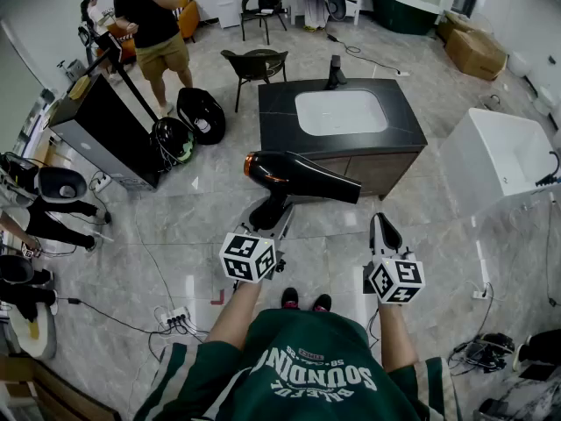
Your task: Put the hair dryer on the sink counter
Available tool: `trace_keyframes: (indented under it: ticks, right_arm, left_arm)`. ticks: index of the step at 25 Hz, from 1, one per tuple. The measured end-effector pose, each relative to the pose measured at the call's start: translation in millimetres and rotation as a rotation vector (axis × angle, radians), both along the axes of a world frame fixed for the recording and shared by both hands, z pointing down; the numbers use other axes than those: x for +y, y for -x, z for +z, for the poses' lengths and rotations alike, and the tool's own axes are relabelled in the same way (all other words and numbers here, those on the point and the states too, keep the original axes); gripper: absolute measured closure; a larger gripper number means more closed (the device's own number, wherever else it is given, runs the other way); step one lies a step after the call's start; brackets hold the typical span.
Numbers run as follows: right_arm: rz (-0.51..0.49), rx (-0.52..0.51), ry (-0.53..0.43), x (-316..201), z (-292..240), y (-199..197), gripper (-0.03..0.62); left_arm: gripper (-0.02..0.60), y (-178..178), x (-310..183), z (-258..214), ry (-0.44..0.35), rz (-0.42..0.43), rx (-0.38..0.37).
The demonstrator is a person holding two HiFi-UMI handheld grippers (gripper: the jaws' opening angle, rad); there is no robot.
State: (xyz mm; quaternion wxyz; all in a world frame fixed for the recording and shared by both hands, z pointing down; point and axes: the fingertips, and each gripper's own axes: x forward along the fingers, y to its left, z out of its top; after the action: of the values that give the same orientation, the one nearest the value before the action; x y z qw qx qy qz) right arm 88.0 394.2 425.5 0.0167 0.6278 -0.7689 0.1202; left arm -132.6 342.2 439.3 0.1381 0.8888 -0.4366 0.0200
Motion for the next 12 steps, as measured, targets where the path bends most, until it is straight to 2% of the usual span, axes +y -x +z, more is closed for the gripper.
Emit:
trace_keyframes:
  ticks: [12]
  right_arm:
    - [0.018,0.024,-0.002,-4.2,2.1,-4.2,0.549]
  left_arm:
    - [0.39,-1.8,-3.4,2.9,0.009,-0.008,-0.003]
